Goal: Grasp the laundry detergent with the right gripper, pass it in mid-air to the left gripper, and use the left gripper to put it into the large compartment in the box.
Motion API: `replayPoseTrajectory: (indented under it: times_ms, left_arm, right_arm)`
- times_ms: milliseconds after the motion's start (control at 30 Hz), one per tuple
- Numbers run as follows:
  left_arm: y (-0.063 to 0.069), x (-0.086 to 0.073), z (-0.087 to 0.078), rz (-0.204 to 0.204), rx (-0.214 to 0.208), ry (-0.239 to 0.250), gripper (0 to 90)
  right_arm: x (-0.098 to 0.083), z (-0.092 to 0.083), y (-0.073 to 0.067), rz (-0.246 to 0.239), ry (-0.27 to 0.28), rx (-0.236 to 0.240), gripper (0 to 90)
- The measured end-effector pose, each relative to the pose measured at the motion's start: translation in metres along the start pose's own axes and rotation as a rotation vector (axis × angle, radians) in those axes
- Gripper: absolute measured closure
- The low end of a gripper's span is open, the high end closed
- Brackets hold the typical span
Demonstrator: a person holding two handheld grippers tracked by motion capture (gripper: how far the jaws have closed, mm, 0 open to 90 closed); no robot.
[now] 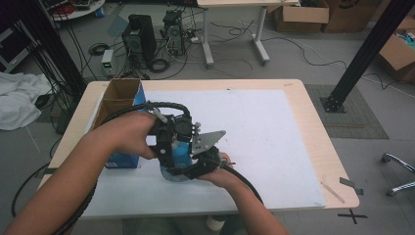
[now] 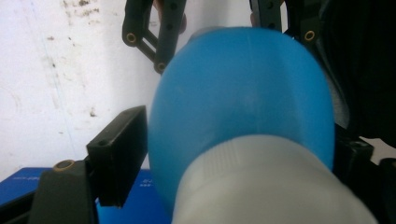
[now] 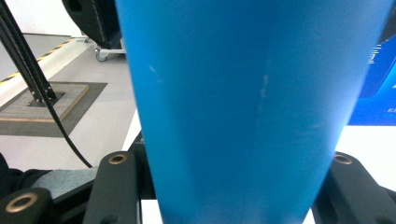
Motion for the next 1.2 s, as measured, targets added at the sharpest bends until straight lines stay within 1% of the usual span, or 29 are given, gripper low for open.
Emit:
replayPoseTrajectory:
  times_ms: [33,167,200,233,467,600,633,767,933,1033,1067,1133,1200]
  left_arm:
    - [-0.0001,0.0000,-0.0002,0.002,0.002,0.000,25.2]
    - [-0.0001,-0.0001,-0.0002,0.005,0.002,0.002,27.1]
    - [-0.0001,-0.0001,-0.0002,0.005,0.002,0.002,29.1]
    - [0.0004,0.0002,-0.0002,0.015,0.003,0.005,30.6]
    - [0.0009,0.0002,-0.0008,0.016,0.004,0.011,31.8]
    - [0.0007,-0.0012,-0.0009,0.008,0.003,0.004,32.8]
    - [0.0007,-0.0017,-0.0007,0.009,0.002,0.006,34.8]
    - [0.0000,-0.0019,-0.0004,0.007,0.006,0.003,36.7]
    - [-0.0006,-0.0015,-0.0003,0.006,0.010,-0.002,37.6]
    - [-0.0001,-0.0013,-0.0004,0.007,0.009,-0.003,38.0]
    - [0.0002,-0.0011,-0.0004,0.010,0.012,-0.005,38.0]
    - [0.0007,-0.0008,-0.0008,0.001,0.015,-0.012,38.2]
    - [0.0018,0.0002,-0.0007,0.003,0.023,-0.016,38.4]
  right_arm:
    - [0.0000,0.0002,0.0002,0.001,0.000,0.001,46.0]
    - [0.0001,0.0005,0.0004,0.005,-0.001,-0.002,46.0]
    - [0.0001,0.0005,0.0004,0.005,-0.001,-0.002,46.0]
    - [0.0003,0.0008,0.0001,0.006,-0.001,-0.002,46.0]
    - [0.0013,0.0020,-0.0002,0.008,0.007,0.003,46.0]
    - [0.0011,0.0033,0.0001,0.013,0.004,0.002,46.0]
    - [0.0007,0.0035,0.0002,0.021,0.000,0.007,46.0]
    - [0.0004,0.0042,0.0001,0.019,0.001,0.007,46.0]
    - [-0.0001,0.0042,0.0007,0.022,0.001,0.007,46.0]
    - [0.0001,0.0038,0.0002,0.030,0.005,0.015,46.0]
    - [0.0001,0.0038,0.0002,0.030,0.005,0.015,46.0]
    - [0.0004,0.0035,0.0005,0.023,0.006,0.016,45.9]
    - [0.0005,0.0032,0.0006,0.019,0.006,0.016,45.8]
Point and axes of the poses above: each handheld gripper's, and its own axes: z roughly forward along the jaws, x roughly out of its top, y roughly to its right, the point moved 3 cm from there along z, roughly forward along the jaws, and after that the axes turned 14 degrees about -x, right-handed, at the moved point
